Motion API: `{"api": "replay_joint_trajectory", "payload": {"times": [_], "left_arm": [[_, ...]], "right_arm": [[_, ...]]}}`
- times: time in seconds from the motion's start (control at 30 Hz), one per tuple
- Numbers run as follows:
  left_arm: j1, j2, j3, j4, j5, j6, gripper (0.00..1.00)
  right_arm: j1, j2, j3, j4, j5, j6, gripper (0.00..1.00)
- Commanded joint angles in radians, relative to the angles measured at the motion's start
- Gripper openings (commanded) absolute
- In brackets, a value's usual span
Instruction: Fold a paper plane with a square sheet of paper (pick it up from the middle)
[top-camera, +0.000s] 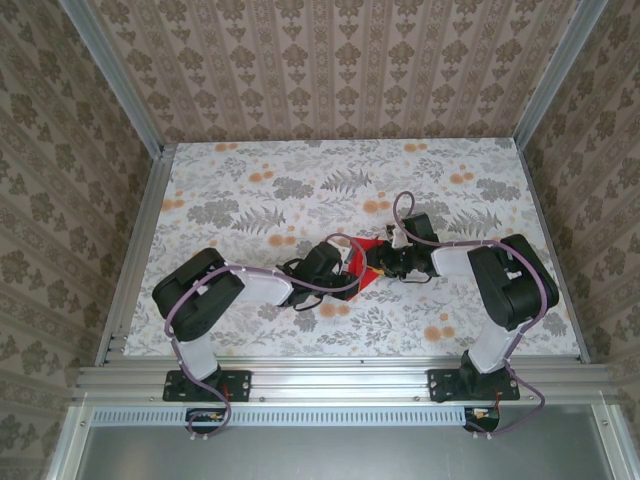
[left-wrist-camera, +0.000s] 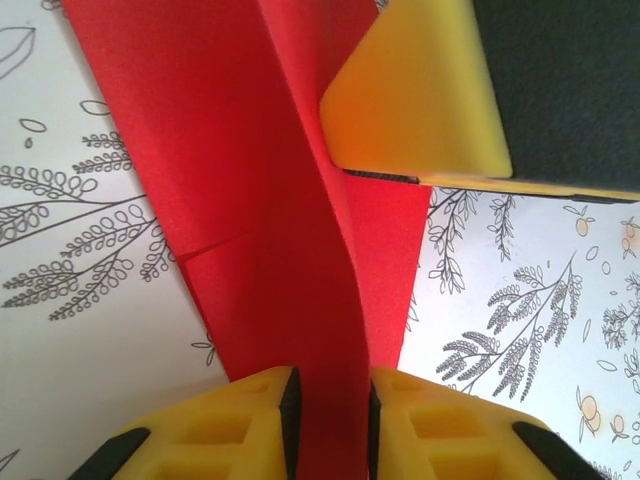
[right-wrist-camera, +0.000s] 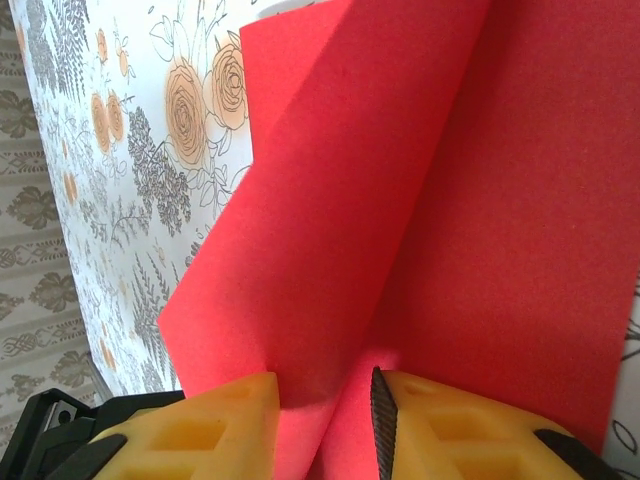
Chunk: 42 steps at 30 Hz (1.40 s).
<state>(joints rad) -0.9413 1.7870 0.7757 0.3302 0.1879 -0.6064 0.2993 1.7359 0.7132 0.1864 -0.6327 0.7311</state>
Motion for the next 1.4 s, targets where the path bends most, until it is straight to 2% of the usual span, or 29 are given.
{"api": "replay_joint_trajectory", "payload": {"times": [0.0,0.17,0.23,0.57,0.77,0.93,1.03,1.23,1.37], "left_arm": [[0.013,-0.013,0.011,-0.045,0.022,-0.024,0.33],[0.022,-0.091,0.0,-0.06,0.013,-0.05,0.46],[0.024,-0.122,-0.004,-0.085,-0.004,-0.052,0.48],[0.031,-0.218,-0.049,-0.15,-0.126,-0.133,0.5],[0.039,-0.168,-0.049,-0.051,-0.065,-0.21,0.5],[0.058,-0.099,-0.039,0.054,0.008,-0.245,0.6],[0.062,-0.064,-0.016,0.051,0.021,-0.245,0.58],[0.064,-0.009,0.014,0.082,0.055,-0.243,0.44],[0.064,0.013,0.022,0.102,0.064,-0.242,0.42]], "right_arm": [[0.007,0.024,0.025,-0.05,0.025,-0.028,0.34],[0.007,0.033,0.032,-0.089,0.051,-0.039,0.37],[0.008,0.037,0.035,-0.103,0.062,-0.042,0.38],[0.012,0.071,0.062,-0.179,0.116,-0.055,0.41],[0.015,0.075,0.058,-0.185,0.121,-0.057,0.41],[0.017,0.074,0.051,-0.181,0.122,-0.057,0.41],[0.016,0.074,0.046,-0.18,0.121,-0.056,0.41],[0.016,0.074,0.046,-0.181,0.12,-0.054,0.4],[0.015,0.079,0.046,-0.179,0.118,-0.052,0.39]]}}
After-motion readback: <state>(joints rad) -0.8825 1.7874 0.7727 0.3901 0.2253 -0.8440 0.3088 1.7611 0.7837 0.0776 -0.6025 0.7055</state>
